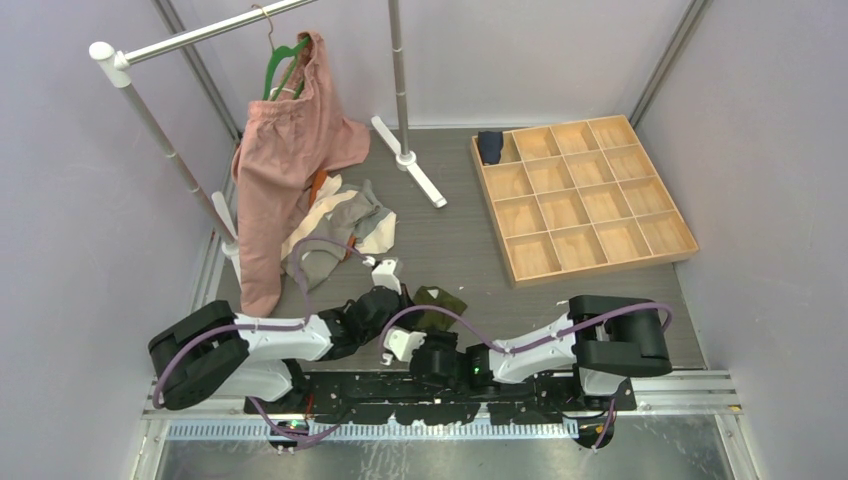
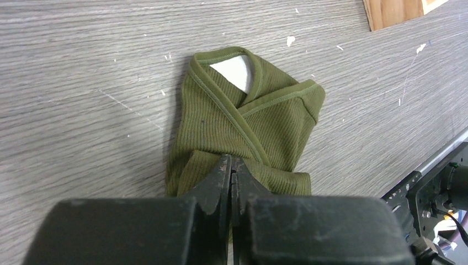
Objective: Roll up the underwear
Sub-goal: Roll the underwear to the center of the board.
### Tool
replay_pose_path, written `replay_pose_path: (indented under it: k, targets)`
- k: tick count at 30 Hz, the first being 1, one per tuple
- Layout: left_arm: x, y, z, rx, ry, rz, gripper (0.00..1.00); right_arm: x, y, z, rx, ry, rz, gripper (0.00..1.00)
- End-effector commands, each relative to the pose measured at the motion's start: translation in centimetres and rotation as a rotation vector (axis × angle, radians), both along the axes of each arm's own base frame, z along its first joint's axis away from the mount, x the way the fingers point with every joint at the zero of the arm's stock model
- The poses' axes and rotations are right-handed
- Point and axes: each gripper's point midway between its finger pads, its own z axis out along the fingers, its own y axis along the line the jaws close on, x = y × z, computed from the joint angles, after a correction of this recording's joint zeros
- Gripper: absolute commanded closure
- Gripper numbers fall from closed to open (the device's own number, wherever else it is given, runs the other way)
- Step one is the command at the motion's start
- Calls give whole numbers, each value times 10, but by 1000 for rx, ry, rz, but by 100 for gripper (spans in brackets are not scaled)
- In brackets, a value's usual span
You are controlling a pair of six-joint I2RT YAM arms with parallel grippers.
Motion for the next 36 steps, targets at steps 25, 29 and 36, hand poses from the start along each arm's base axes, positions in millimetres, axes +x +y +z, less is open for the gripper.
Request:
replay_pose_path:
  k: [25,29,36]
  targets:
    - [-21,64,55,75,-112,-6,99,-71,29,15,589,793,180,99]
    - [-28,48,55,38,-101,-88,99,-81,37,25,672,917,212,99]
    - [-31,41,63,22,-120,-138,99,-72,38,31,783,1093,130,99]
